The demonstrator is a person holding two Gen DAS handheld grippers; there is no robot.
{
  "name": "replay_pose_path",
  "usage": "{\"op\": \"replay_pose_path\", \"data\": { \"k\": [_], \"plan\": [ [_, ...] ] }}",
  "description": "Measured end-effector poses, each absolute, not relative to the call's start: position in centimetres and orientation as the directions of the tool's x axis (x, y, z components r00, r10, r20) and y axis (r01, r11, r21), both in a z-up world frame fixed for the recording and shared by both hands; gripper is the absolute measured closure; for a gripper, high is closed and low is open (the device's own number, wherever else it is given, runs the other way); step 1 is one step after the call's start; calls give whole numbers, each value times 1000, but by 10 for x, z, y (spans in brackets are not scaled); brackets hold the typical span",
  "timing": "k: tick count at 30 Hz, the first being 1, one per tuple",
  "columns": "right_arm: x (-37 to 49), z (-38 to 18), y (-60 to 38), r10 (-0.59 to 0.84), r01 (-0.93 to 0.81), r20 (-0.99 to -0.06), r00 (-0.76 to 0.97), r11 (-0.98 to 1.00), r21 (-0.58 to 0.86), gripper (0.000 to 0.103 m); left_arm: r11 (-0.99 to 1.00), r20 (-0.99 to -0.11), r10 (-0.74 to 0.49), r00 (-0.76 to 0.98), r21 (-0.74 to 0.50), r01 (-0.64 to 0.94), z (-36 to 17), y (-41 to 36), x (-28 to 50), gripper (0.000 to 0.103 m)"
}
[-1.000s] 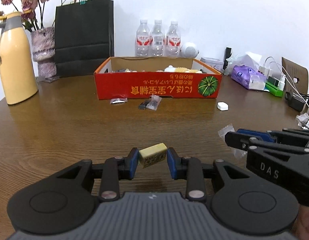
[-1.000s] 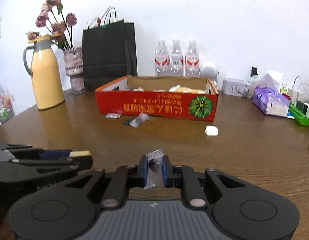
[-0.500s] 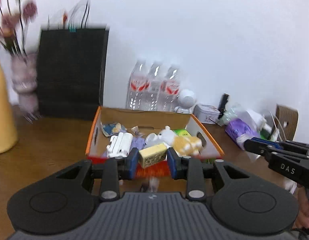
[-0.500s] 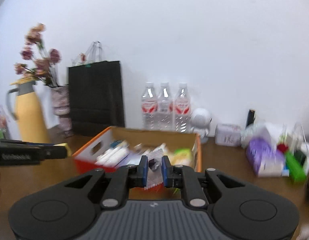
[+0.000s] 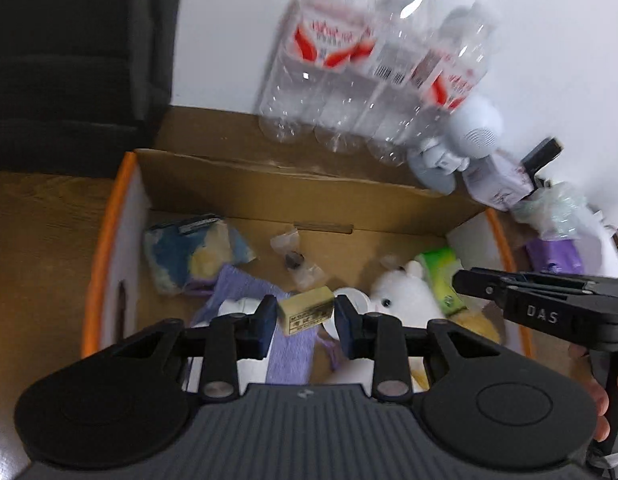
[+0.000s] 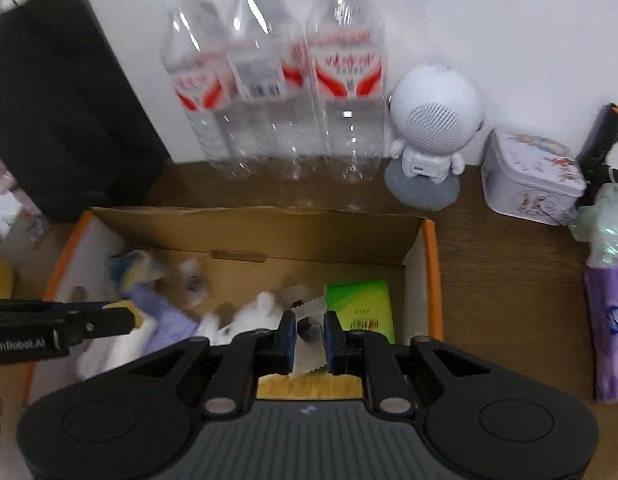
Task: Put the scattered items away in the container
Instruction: 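Carry the clear packet and yellow block into the box and open both tools, then lift both open tools up away from the box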
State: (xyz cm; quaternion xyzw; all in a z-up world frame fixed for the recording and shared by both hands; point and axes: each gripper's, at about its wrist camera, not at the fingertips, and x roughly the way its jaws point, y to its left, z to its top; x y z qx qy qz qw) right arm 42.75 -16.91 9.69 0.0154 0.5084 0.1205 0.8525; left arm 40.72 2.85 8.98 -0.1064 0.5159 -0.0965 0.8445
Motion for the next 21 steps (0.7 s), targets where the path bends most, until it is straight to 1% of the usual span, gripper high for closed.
{"op": "replay_pose_path", "data": {
  "k": [2, 3, 4, 5, 6, 7, 9, 11, 13, 14, 17, 19, 21],
  "plan": [
    [436, 86, -165, 209, -200, -867, 452, 971, 129, 88, 964, -859, -263, 440, -252, 85, 84, 20, 413, 71],
    [439, 81, -163, 210, -207, -866, 453, 970, 127, 87, 964, -857, -265, 442, -249, 95, 84, 17, 414, 66],
    [442, 78, -162, 214, -208, -862, 460, 969, 130, 87, 963, -855, -268, 444, -250, 99, 85, 16, 414, 50],
    [445, 76, -163, 214, -198, -857, 468, 971, 135, 77, 962, -851, -273, 448, -252, 107, 87, 15, 413, 44],
    [448, 76, -164, 216, -182, -855, 472, 973, 145, 62, 961, -844, -275, 460, -248, 121, 92, 14, 410, 42],
    [450, 76, -165, 215, -169, -855, 473, 974, 152, 57, 963, -841, -271, 469, -236, 133, 96, 12, 408, 42],
    [448, 82, -169, 211, -148, -850, 483, 976, 159, 57, 967, -844, -252, 474, -211, 140, 106, 9, 403, 42],
    [441, 92, -173, 216, -141, -847, 486, 976, 168, 57, 972, -852, -233, 469, -197, 126, 116, 9, 397, 38],
    [429, 104, -177, 224, -138, -849, 479, 974, 179, 56, 976, -857, -217, 467, -190, 106, 127, 10, 387, 29],
    [423, 110, -179, 226, -140, -849, 477, 974, 181, 55, 977, -857, -215, 469, -189, 102, 132, 11, 379, 28],
    [394, 129, -183, 224, -174, -846, 484, 972, 157, 47, 981, -853, -194, 485, -163, 105, 150, 7, 354, 18],
    [373, 141, -185, 219, -198, -842, 494, 971, 136, 47, 987, -834, -163, 527, -136, 90, 165, 4, 332, 7],
    [349, 155, -187, 221, -210, -833, 508, 969, 129, 45, 991, -797, -136, 588, -111, 79, 182, 1, 305, 4]
  ]
}}
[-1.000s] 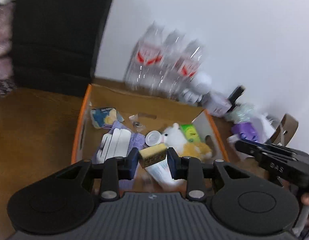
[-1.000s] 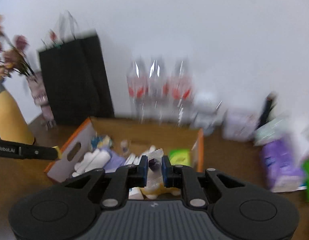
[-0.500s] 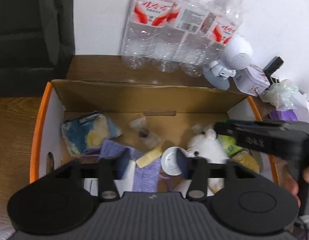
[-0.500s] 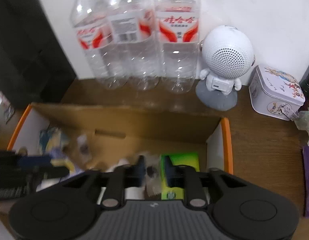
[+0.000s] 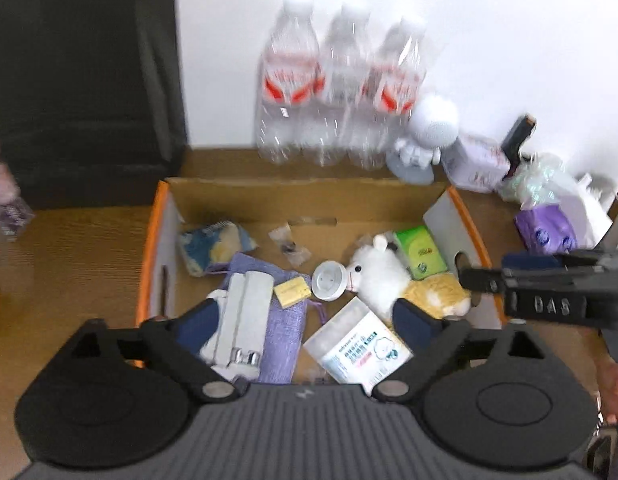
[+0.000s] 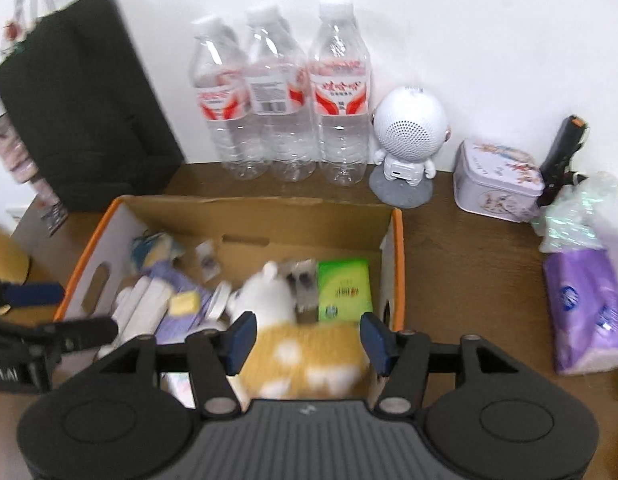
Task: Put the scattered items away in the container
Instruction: 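Lift both open tools up away from the box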
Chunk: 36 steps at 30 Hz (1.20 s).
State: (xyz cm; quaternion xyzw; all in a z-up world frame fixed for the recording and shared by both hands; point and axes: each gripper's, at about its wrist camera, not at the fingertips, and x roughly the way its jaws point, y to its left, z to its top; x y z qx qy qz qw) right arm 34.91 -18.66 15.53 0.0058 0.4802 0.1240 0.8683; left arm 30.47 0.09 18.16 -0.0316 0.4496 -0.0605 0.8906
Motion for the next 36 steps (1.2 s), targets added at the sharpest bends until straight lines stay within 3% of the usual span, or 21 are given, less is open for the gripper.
{"op": "replay_pose_path", "data": {
  "k": [2, 6, 10, 12, 14, 16, 21, 30, 32, 36],
  "plan": [
    [322, 170, -187, 240, -222, -809, 537, 965, 139, 41, 993, -727, -118, 677, -90, 76, 197, -2, 263, 1],
    [236, 185, -186, 334, -303, -687, 645, 938, 171, 21, 990, -535, -140, 833, -86, 111, 203, -6, 162, 0],
    [141, 173, -179, 364, -357, -553, 750, 926, 125, 18, 987, -422, -160, 892, -83, 138, 174, -1, 76, 0],
    [100, 155, -177, 350, -355, -488, 799, 931, 87, 10, 993, -385, -110, 916, -81, 85, 147, 2, 41, 0],
    [67, 128, -176, 355, -378, -453, 818, 925, 41, 10, 997, -382, -50, 923, -78, 21, 115, 4, 19, 0],
    [49, 97, -175, 347, -380, -458, 818, 925, 22, 11, 1000, -435, -20, 900, -27, 9, 86, -2, 13, 0],
    [48, 49, -169, 303, -356, -594, 745, 934, 30, 20, 990, -500, 52, 864, 138, 21, 47, -15, 22, 0],
    [51, 33, -165, 298, -358, -619, 727, 933, 29, 20, 993, -575, 44, 817, 118, 30, 24, -7, 35, 0],
    [53, 31, -162, 291, -366, -630, 720, 931, 12, 22, 994, -568, 32, 822, 103, 33, 32, -3, 32, 0],
    [65, 46, -156, 362, -428, -605, 709, 903, 40, 27, 993, -463, 19, 886, 114, 38, 73, 22, 39, 0]
  ]
}}
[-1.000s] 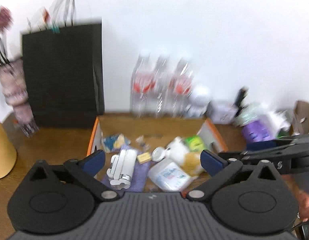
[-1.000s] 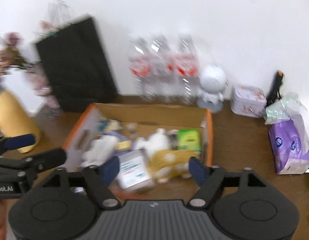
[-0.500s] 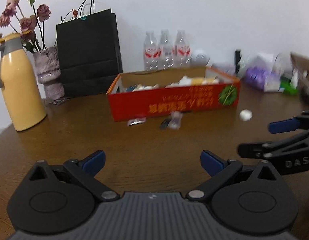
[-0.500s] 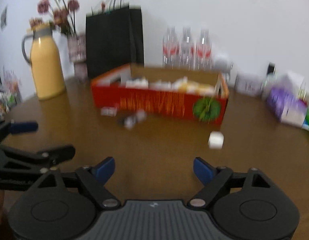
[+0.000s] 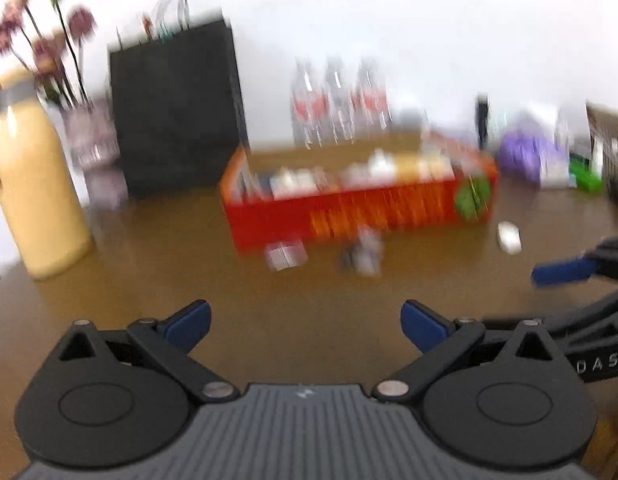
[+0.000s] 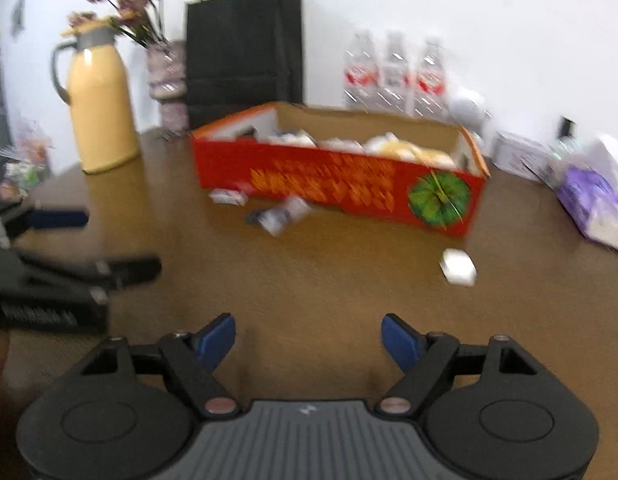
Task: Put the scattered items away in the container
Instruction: 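Lift both open tools up away from the box, then grasp a clear wrapper packet with the right tool while the left tool grasps a dark packet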
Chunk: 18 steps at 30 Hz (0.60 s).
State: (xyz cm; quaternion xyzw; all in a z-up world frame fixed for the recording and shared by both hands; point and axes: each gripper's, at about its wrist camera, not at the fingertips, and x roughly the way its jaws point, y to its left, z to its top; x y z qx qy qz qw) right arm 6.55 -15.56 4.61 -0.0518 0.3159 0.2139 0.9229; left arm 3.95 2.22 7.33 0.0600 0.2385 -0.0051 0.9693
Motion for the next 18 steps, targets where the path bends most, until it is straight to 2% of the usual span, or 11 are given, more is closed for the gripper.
{"op": "replay_pose_path", "data": {
  "k": [3, 5, 7, 9, 13, 15, 18],
  "plan": [
    [94, 63, -139, 386, -442, -577, 719, 896, 48, 30, 995, -443, 35, 896, 96, 9, 87, 46, 72, 0],
    [116, 62, -122, 388, -448, -573, 721, 893, 40, 31, 1000, -435, 8, 900, 24, 2, 86, 64, 92, 0],
    [139, 55, -107, 383, -430, -599, 704, 900, 70, 40, 994, -474, -12, 880, -100, -41, 77, 82, 107, 0],
    [161, 46, -93, 368, -402, -629, 685, 911, 95, 56, 979, -532, -26, 847, -185, -86, 64, 93, 114, 0],
    [184, 32, -82, 316, -326, -642, 699, 939, 108, 59, 965, -559, -12, 829, -225, -137, 52, 101, 110, 0],
    [187, 25, -81, 307, -322, -650, 695, 941, 101, 69, 961, -573, 1, 820, -226, -160, 49, 102, 113, 0],
    [180, 24, -81, 278, -352, -640, 716, 936, 12, 76, 966, -599, 12, 801, -201, -165, 44, 101, 116, 0]
  ]
}}
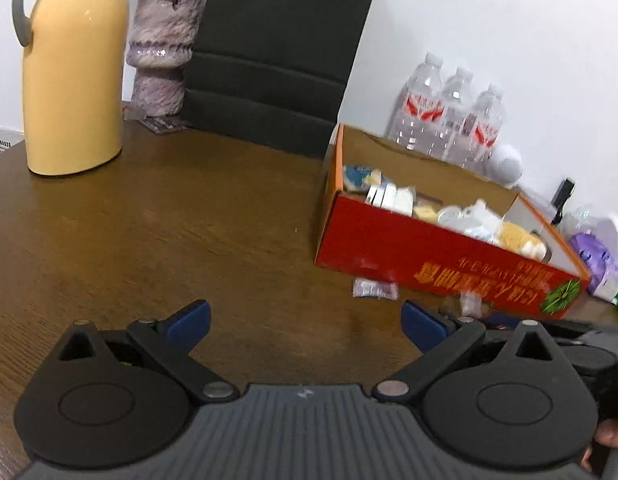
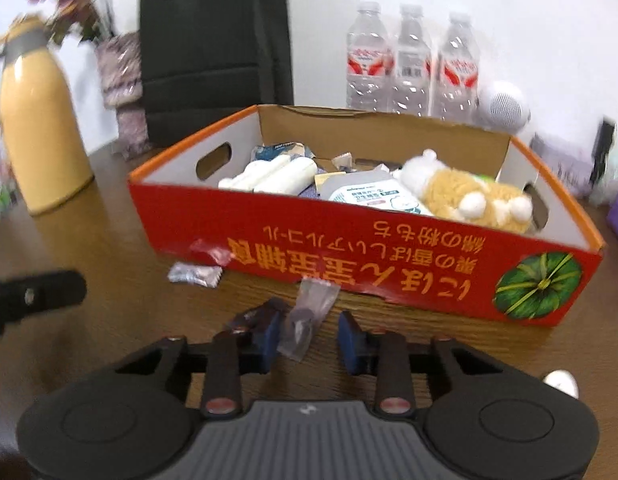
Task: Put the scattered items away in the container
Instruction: 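Grasp a clear wrapper packet with the right tool while the left tool grasps a dark packet, then carry both packets into the box and open both tools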
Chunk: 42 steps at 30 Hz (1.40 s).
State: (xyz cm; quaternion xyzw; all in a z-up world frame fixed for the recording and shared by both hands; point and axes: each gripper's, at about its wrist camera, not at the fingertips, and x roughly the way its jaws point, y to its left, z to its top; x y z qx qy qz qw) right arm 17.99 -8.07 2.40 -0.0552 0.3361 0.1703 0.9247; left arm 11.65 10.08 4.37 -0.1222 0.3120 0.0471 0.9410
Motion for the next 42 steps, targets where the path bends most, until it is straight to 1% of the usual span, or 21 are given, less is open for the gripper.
{"op": "replay_pose_path", "data": {
  "k": [5, 6, 7, 12, 14, 16, 17, 18, 19, 21, 24, 25, 28, 29, 30, 33, 36, 38, 40, 41, 42],
  "plan": [
    [173, 23, -90, 278, -375, -636, 720, 927, -20, 88, 976, -602, 3, 799, -171, -133, 39, 93, 117, 0],
    [171, 23, -92, 270, -376, -637, 722, 926, -34, 94, 978, -600, -12, 800, -174, -115, 37, 92, 116, 0],
    [168, 23, -93, 263, -377, -638, 724, 925, -46, 95, 980, -592, -36, 805, -180, -89, 37, 90, 115, 0],
    [143, 26, -111, 253, -392, -651, 716, 917, -75, 95, 978, -569, -179, 803, -195, 80, 35, 71, 123, 1],
    [129, 26, -122, 267, -404, -649, 713, 912, -69, 95, 975, -570, -210, 794, -179, 128, 37, 59, 135, 5],
    [121, 28, -131, 292, -421, -649, 703, 905, -50, 94, 972, -585, -234, 777, -158, 174, 37, 47, 151, 17],
    [122, 30, -134, 302, -418, -644, 703, 908, -31, 89, 971, -592, -240, 769, -145, 191, 37, 43, 158, 20],
    [125, 34, -137, 318, -411, -629, 709, 911, -4, 79, 971, -599, -237, 765, -130, 200, 37, 40, 163, 26],
    [131, 37, -137, 333, -408, -616, 714, 913, 21, 76, 975, -604, -222, 765, -113, 194, 37, 39, 167, 31],
    [150, 41, -135, 367, -404, -601, 710, 911, 78, 74, 979, -589, -203, 782, -115, 168, 39, 44, 167, 30],
    [182, 37, -123, 394, -389, -612, 685, 909, 150, 73, 969, -560, -245, 791, -173, 178, 41, 61, 159, 22],
    [191, 32, -117, 392, -383, -621, 679, 911, 156, 73, 965, -557, -259, 790, -182, 188, 40, 64, 158, 22],
    [192, 20, -103, 341, -384, -611, 714, 921, 66, 77, 966, -568, -256, 782, -167, 196, 34, 63, 157, 24],
    [187, 19, -101, 337, -404, -609, 718, 914, 30, 87, 967, -574, -257, 778, -154, 206, 33, 59, 158, 24],
    [183, 20, -103, 344, -421, -612, 712, 907, 20, 88, 964, -579, -264, 771, -140, 225, 32, 54, 159, 25],
    [169, 21, -121, 308, -385, -617, 724, 923, 9, 89, 954, -596, -286, 751, -106, 279, 33, 38, 164, 38],
    [152, 22, -143, 290, -351, -611, 737, 936, 21, 90, 945, -617, -297, 729, -81, 316, 33, 20, 177, 47],
    [141, 21, -155, 305, -344, -602, 738, 938, 53, 90, 944, -642, -281, 713, -50, 328, 31, 9, 187, 58],
    [134, 19, -160, 333, -350, -592, 734, 932, 90, 89, 945, -649, -251, 718, -3, 328, 31, 1, 188, 77],
    [131, 20, -161, 348, -361, -589, 729, 927, 102, 89, 944, -653, -247, 716, 5, 330, 31, -1, 187, 81],
    [130, 20, -160, 361, -375, -590, 722, 921, 105, 89, 945, -658, -246, 712, 1, 328, 31, -1, 186, 91]
  ]
}}
